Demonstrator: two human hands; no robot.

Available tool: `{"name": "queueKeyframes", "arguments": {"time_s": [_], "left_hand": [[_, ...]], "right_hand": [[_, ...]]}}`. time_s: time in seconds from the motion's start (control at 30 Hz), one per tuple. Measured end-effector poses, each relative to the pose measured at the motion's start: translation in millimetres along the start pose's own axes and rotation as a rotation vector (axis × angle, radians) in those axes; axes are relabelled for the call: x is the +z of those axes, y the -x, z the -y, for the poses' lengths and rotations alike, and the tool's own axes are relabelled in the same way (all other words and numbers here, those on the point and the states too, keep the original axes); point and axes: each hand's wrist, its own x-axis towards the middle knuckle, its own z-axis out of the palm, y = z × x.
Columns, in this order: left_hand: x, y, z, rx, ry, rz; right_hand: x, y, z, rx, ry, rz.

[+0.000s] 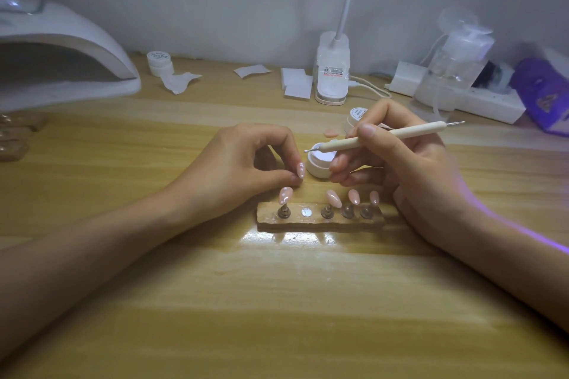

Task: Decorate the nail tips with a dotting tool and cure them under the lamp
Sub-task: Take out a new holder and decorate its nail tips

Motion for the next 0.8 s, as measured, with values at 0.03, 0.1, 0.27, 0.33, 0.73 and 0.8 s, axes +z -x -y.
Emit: {"name": "queueKeyframes", "arguments": {"time_s": [0.03, 0.1, 0.27, 0.33, 0.73, 0.8], "left_hand": [[0, 0, 0, 0.004, 0.005, 0.0], [0, 0, 0, 0.012, 0.007, 0.0], [-1, 1, 0, 0.008, 0.015, 0.004], [-1, 1, 0, -0.003, 0.019, 0.004], [-10, 7, -19, -0.173, 0.327, -0.027], [-11, 13, -25, -0.147, 0.299, -0.035]], "right_hand": [[0, 0, 0, -0.001, -0.002, 0.001], [0, 0, 0, -0.002, -0.013, 0.002], [-1, -1, 0, 0.0, -0.03, 0.002], [-1, -1, 0, 0.004, -0.042, -0.001], [-11, -7, -1, 0.102, -0.223, -0.082], [-13, -8, -1, 0.119, -0.247, -0.104]]}}
